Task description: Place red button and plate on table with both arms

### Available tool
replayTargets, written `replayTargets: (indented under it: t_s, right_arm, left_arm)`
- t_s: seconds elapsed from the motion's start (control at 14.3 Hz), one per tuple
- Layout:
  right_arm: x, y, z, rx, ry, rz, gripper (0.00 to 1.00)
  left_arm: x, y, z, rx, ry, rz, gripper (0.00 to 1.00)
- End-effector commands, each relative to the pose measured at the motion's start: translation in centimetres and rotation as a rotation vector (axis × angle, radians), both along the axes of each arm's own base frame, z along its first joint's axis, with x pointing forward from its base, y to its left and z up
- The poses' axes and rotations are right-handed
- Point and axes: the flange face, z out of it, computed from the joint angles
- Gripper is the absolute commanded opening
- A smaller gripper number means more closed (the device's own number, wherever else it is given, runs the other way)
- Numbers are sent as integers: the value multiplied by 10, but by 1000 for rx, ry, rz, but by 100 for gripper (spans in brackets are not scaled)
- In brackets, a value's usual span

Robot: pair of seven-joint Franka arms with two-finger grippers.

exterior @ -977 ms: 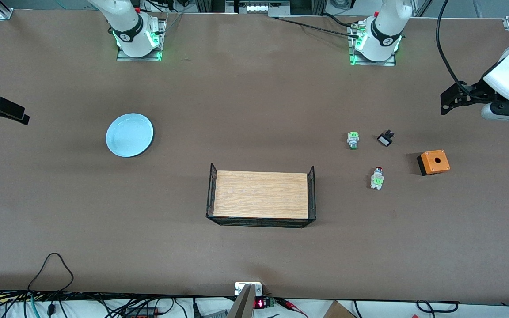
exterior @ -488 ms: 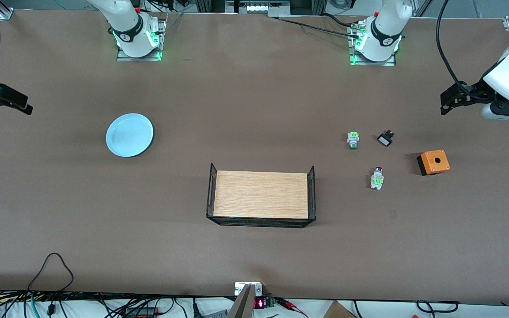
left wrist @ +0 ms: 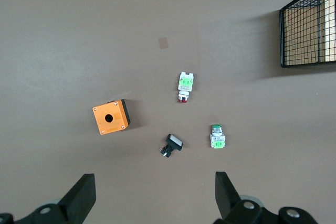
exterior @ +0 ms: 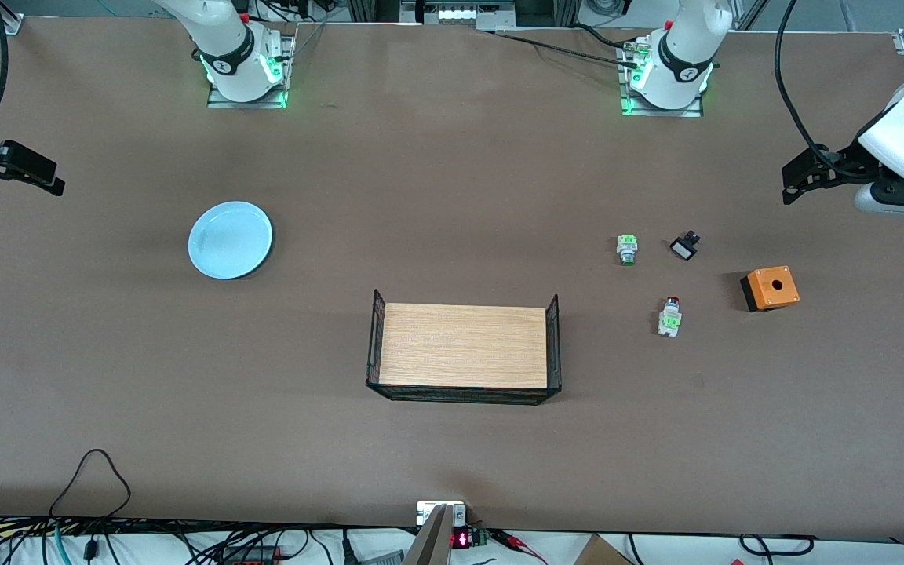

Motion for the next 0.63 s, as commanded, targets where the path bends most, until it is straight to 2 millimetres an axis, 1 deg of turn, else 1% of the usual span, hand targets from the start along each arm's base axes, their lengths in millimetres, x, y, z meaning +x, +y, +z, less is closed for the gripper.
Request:
replayTargets:
  t_s: [0.0, 0.14, 0.56]
  right_arm:
    - [0, 3, -2, -13, 17, 19, 100]
    - [3, 5, -2, -13, 9, 10, 100]
    - [1, 8, 1, -10, 9, 16, 100]
  left_arm:
    - [1, 2, 6, 14, 2, 7, 100]
    - [1, 2, 6, 14, 2, 7, 100]
    - [1, 2, 6, 14, 2, 7, 100]
